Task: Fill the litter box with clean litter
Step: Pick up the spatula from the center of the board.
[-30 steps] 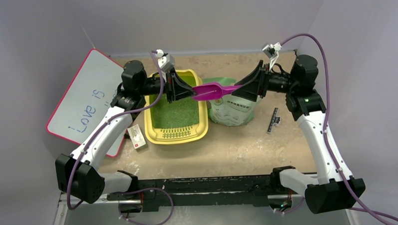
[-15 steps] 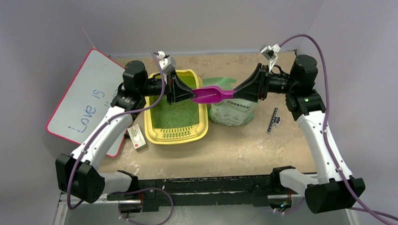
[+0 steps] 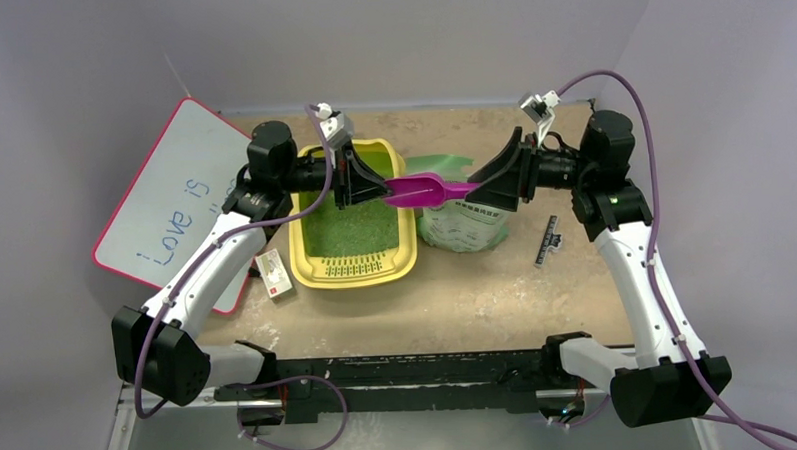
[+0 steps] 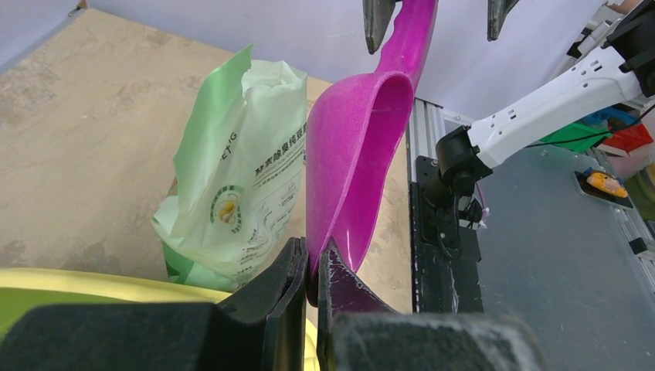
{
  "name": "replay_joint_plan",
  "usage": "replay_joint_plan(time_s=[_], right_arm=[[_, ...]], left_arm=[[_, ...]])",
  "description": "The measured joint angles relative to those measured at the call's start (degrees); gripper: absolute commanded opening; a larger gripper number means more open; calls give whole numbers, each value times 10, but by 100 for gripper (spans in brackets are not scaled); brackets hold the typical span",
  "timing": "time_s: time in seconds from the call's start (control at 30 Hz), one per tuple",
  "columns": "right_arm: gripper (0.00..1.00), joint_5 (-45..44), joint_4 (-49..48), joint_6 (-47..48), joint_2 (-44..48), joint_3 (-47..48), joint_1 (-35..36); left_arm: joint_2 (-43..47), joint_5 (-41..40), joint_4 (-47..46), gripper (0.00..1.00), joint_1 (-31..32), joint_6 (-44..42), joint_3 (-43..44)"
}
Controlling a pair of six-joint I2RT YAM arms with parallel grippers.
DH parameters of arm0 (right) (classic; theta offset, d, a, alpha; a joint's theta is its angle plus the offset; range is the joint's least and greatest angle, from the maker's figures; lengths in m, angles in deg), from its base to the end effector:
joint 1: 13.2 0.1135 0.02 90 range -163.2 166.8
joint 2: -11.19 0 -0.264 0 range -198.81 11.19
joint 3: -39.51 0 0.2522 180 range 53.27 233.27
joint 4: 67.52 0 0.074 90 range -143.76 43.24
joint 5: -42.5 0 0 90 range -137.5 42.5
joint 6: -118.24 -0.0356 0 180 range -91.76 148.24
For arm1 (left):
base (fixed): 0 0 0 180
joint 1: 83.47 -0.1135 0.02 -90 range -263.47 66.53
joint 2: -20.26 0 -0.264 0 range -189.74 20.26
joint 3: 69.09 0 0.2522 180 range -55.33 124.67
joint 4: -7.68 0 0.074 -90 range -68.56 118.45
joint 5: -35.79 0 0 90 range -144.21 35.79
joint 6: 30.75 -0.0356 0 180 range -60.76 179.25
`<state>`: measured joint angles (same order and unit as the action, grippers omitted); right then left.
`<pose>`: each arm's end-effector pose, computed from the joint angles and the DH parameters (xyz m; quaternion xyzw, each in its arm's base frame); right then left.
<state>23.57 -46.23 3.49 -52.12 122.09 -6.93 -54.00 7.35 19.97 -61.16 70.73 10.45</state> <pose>0.2200 0.0580 0.4296 -0.3044 0.6427 0.5541 0.4328 0.2562 -0.1390 0.3797 0.3983 0.6086 -0.5322 0.4333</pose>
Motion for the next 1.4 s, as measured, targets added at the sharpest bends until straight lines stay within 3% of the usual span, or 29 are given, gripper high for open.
replay_joint_plan(time_s=[0.1,0.3,0.4,0.5,0.73,0.97,1.23,1.4], right_arm=[[67,0,3,3,0,0,0],[44,0,1,4,0,0,-1],[52,0,-6,2,0,0,-3],[71,0,-12,-1,0,0,-3],[79,-25,3,6,6,0,-3],[76,-71,-1,0,13,-5,-9],[73,-48,-25,-20,15,-20,-13],[58,-38,-37,-28,19,-30,-13]], left_arm=[[0,-3,-17,0,0,12,0],[0,-5,-49,0,-1,31,-1],[0,-4,-55,0,-1,39,-1],[0,-6,-58,0,-1,40,-2],[0,-15,-67,0,0,44,-11],[1,-17,-75,0,0,44,-11],[4,-22,-82,0,0,45,-19],[5,-31,-87,0,0,51,-19]])
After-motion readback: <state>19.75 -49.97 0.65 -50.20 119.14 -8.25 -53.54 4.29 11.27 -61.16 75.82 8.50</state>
